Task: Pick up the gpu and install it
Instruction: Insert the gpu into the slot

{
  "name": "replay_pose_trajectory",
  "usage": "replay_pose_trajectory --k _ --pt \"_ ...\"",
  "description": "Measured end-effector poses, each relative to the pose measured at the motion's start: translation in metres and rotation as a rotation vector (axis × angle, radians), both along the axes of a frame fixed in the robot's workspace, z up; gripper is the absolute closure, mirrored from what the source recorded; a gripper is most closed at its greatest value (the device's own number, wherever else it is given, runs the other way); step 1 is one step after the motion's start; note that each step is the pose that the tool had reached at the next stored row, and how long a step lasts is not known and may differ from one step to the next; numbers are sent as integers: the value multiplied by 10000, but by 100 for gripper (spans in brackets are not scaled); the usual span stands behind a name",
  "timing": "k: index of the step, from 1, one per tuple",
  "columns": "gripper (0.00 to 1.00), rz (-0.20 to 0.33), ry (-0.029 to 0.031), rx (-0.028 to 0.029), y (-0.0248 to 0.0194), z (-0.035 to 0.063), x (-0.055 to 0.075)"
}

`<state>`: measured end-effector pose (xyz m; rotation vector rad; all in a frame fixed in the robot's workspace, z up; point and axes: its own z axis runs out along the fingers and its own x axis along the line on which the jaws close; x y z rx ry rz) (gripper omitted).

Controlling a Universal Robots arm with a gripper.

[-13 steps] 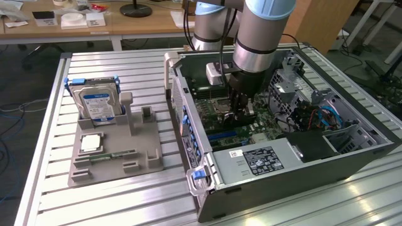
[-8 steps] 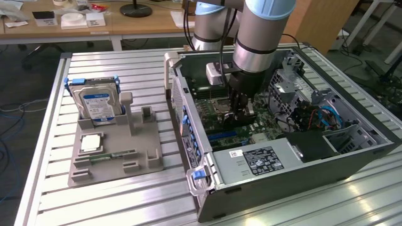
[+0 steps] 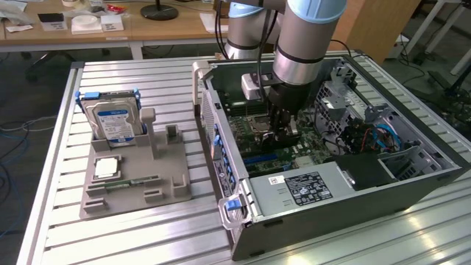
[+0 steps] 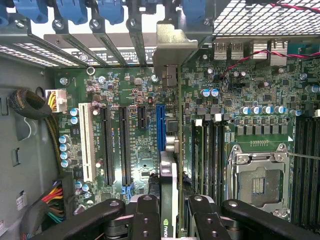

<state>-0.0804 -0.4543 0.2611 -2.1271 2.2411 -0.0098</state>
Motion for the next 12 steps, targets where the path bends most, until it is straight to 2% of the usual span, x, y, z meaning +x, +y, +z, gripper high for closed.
replay_pose_trajectory --k 6,12 --pt "73 1 0 -1 -55 0 0" --pt "73 -1 1 -1 -90 0 -1"
